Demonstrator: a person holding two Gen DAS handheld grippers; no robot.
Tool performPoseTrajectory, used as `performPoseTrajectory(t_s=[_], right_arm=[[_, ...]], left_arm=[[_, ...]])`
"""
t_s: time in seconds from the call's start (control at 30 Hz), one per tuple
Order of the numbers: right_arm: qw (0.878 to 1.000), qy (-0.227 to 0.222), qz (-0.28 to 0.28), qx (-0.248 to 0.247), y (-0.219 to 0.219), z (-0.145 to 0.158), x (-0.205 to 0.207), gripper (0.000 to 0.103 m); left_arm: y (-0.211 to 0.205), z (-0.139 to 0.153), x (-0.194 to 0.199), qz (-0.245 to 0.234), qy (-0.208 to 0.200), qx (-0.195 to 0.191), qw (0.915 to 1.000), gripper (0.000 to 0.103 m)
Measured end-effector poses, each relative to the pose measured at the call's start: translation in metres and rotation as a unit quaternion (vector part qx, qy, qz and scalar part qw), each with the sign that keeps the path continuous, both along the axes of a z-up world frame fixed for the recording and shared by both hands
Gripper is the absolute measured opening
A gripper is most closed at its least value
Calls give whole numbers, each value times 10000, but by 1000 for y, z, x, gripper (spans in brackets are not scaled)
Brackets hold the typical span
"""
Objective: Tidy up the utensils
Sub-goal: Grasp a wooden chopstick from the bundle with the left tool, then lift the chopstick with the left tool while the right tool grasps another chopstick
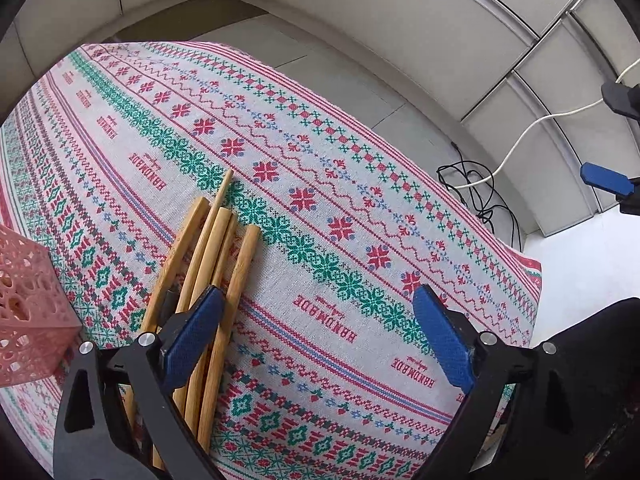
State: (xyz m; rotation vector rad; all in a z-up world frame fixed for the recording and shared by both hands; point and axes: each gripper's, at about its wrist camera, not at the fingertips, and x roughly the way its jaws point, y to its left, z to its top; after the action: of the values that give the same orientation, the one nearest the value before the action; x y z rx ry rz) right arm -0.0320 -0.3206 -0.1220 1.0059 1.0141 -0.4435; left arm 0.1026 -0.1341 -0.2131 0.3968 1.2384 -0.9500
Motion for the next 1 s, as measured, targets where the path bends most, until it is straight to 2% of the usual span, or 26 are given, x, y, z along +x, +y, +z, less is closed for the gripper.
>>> performPoseTrajectory(t_s=[0.1,0.13,0.17,0.2,0.27,0.3,0.37,0.4,0.5,0.63,0.7,0.8,0.87,1.0], right_arm=[[10000,32,-10,-69,0,0,0,95],[10000,47,-8,-83,0,0,0,95],[9999,70,-5,-89,0,-1,0,95],[9999,99,-10,-90,1,-2,1,95],[9998,165,-60,-104,0,-4,1,95],[9997,200,-113,-117,-2,-6,1,95],[9994,263,-190,-147,-4,-8,0,95],[9992,308,-216,-167,-4,-9,0,95],[9988,429,-193,-141,-2,-15,4,95],[9976,665,163,-125,20,-26,21,95],[9960,768,413,-207,38,-31,37,95],[9911,922,912,-286,71,-43,70,95],[9896,968,1051,-136,87,-52,84,91],[9863,1190,1122,198,113,-72,102,75]], left_arm=[[-3,-7,-3,-66,-38,270,9996,86],[-2,-8,-2,-122,-168,324,9993,85],[-6,-9,-5,-157,-348,535,9978,78],[-9,-9,-6,-146,-504,726,9960,66],[-14,-8,-3,48,-689,1002,9926,52],[-15,-7,0,159,-698,1041,9920,44],[-15,-5,3,333,-719,1075,9910,34],[-14,-4,5,389,-745,1096,9904,23],[-5,-2,2,558,-757,1156,9888,8],[24,11,-19,759,-806,1120,9875,6],[42,30,-34,864,-845,969,9879,6],[73,65,-56,1147,-944,521,9875,6],[96,85,-73,1340,-952,233,9861,6],[143,109,-107,1680,-919,-272,9811,6]])
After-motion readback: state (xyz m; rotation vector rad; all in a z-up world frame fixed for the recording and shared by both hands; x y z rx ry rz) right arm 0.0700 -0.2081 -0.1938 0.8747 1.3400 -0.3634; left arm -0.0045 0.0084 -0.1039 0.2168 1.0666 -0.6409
